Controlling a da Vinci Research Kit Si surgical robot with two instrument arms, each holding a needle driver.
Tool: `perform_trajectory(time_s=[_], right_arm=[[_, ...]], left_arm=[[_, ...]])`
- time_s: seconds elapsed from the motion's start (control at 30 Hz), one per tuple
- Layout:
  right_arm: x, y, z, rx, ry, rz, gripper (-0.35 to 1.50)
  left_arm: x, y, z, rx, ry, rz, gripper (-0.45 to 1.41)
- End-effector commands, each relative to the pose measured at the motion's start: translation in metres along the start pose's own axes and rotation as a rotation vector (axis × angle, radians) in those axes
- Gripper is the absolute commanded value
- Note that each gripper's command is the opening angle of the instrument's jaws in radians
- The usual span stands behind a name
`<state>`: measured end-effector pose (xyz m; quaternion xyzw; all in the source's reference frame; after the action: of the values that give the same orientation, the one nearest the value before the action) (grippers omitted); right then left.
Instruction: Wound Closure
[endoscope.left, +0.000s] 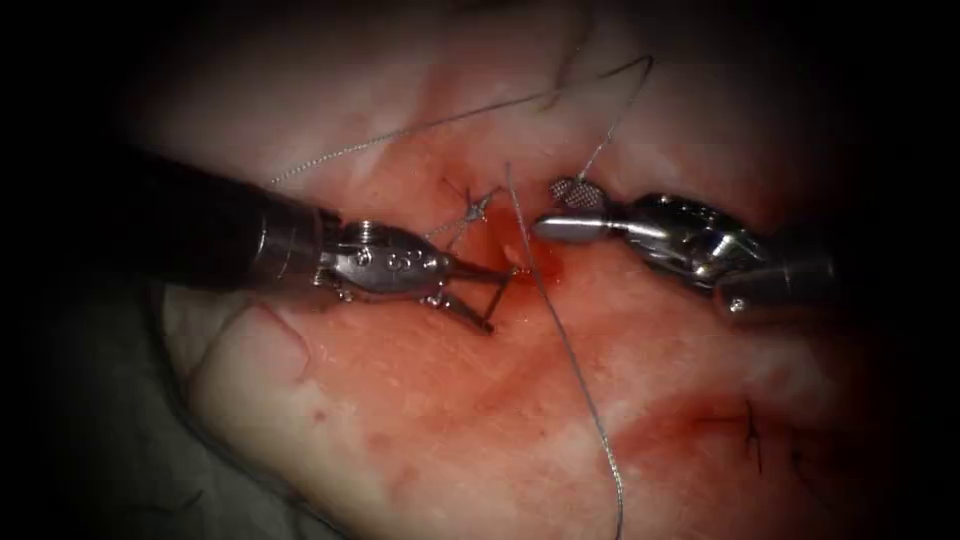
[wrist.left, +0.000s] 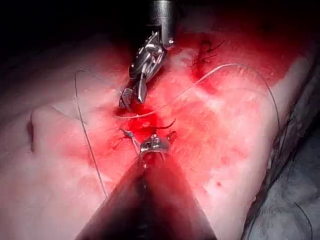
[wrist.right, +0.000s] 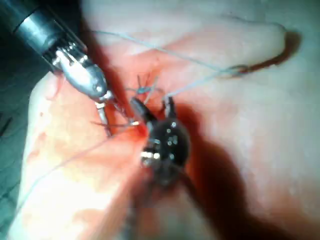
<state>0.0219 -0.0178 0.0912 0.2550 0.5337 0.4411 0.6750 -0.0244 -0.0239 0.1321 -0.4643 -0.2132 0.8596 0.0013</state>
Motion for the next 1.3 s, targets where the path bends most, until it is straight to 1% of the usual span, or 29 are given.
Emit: perform_trajectory(time_s=[0.03,0.23,0.37,0.53,0.67,0.8,1.0,1.13,1.3], right_arm=[[-0.0004,0.0001,0.0001,0.0,-0.002,-0.011,1.08],[-0.0005,-0.0001,0.0001,0.0,-0.002,-0.017,1.06],[-0.0006,0.0,0.0002,0.0,-0.001,-0.018,1.04],[-0.001,0.0,0.0006,-0.003,0.0,-0.021,1.04],[-0.0012,0.0,0.0008,-0.005,0.001,-0.022,1.03],[-0.0012,0.0,0.0008,-0.005,0.001,-0.022,1.03],[-0.0012,-0.0001,0.0008,-0.005,0.007,-0.022,1.03],[-0.0012,-0.0001,0.0007,-0.007,0.009,-0.022,1.03],[-0.0012,-0.0001,0.0008,-0.005,0.014,-0.021,1.03]], left_arm=[[-0.0002,0.0,0.0006,0.0,0.007,0.016,0.51],[0.0004,-0.0002,0.0,0.007,0.049,0.102,0.51],[0.0014,-0.0002,-0.0005,0.016,0.081,0.148,0.49],[0.0023,-0.0001,0.0007,0.011,0.088,0.171,0.47],[0.002,-0.0003,0.0014,0.009,0.087,0.174,0.47],[0.0014,-0.0007,0.0015,0.009,0.085,0.179,0.47],[0.0005,-0.0015,0.0018,0.008,0.081,0.186,0.42],[-0.0002,-0.0012,0.0025,-0.014,0.087,0.195,0.4],[-0.0001,-0.0013,0.0028,-0.019,0.088,0.197,0.37]])
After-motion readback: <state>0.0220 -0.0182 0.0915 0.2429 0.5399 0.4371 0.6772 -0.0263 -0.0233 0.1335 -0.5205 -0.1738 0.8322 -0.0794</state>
